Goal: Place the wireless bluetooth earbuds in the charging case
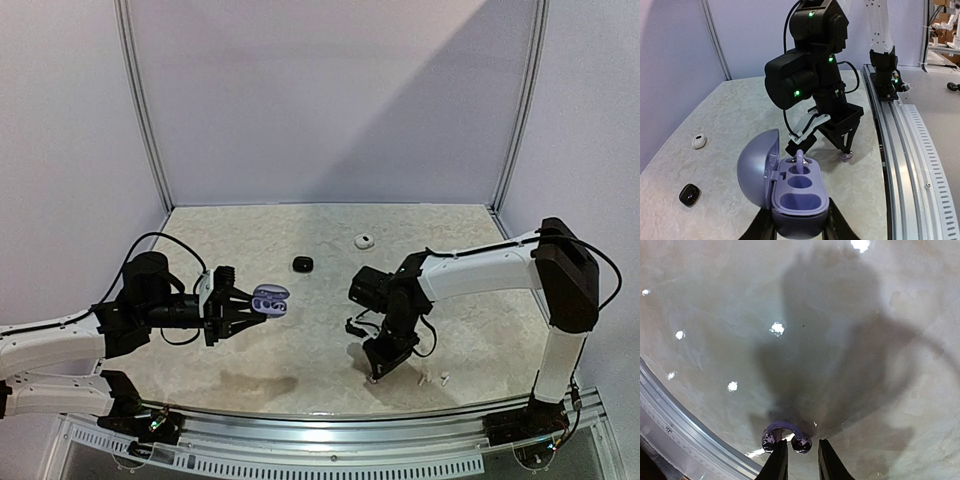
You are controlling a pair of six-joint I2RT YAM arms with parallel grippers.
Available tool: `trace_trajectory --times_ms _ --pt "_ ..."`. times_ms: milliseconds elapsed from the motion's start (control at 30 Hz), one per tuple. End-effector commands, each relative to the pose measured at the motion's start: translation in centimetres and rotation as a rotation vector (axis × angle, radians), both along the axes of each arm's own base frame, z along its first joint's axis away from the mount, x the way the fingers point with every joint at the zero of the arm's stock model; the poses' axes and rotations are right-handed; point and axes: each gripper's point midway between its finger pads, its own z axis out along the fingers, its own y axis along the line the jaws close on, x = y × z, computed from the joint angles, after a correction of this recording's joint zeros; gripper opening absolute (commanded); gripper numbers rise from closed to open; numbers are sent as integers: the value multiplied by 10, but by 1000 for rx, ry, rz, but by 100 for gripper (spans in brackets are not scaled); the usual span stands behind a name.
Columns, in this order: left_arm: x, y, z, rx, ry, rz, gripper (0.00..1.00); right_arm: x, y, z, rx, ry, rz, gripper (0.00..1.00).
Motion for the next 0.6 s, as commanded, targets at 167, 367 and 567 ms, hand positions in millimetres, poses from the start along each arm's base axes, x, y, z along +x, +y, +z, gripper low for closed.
trace_trajectory --times_ms 167,367,567 --pt "-5 0 -3 3 -11 -11 0 2 -2 -11 -58 -9 1 21" --pt "-5 0 -3 4 -10 -11 0 5 -1 -8 -54 -23 1 14" --pt "-5 0 -3 3 -12 -11 0 18 4 2 -50 -86 -13 11"
